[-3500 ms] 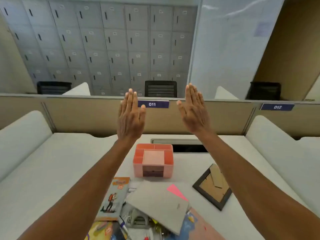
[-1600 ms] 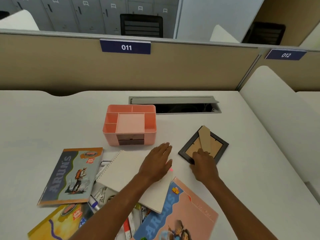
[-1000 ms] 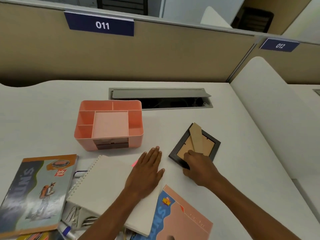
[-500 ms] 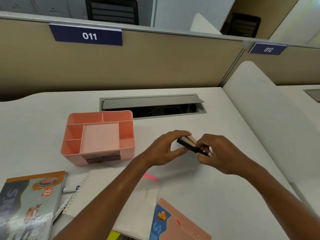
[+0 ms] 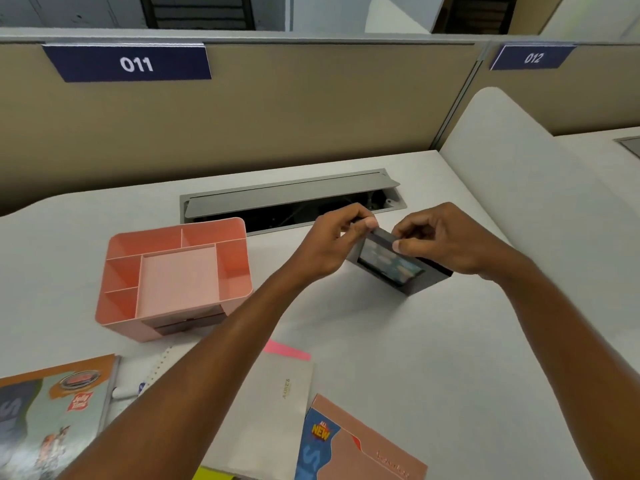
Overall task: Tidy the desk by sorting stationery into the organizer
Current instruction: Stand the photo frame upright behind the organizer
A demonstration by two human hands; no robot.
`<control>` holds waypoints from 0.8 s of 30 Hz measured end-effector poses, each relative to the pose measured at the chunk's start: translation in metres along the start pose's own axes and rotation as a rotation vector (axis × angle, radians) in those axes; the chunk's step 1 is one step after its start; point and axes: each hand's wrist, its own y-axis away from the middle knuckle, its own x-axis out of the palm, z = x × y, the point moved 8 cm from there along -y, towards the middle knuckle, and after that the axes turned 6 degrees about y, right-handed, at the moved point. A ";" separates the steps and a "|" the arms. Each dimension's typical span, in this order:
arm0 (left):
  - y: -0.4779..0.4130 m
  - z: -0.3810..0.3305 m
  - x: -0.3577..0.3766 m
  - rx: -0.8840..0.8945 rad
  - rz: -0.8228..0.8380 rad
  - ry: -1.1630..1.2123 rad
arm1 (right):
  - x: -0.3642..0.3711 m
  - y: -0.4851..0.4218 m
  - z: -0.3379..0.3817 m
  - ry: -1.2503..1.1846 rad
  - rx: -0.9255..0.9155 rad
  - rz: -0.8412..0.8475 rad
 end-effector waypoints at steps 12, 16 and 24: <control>-0.040 -0.002 0.006 -0.084 0.015 -0.106 | 0.055 -0.028 -0.116 -0.584 0.339 0.267; -0.048 -0.003 0.008 -0.089 -0.012 -0.135 | 0.060 -0.031 -0.134 -0.694 0.413 0.268; -0.054 -0.001 0.008 -0.126 -0.051 -0.103 | 0.070 -0.040 -0.145 -0.754 0.369 0.308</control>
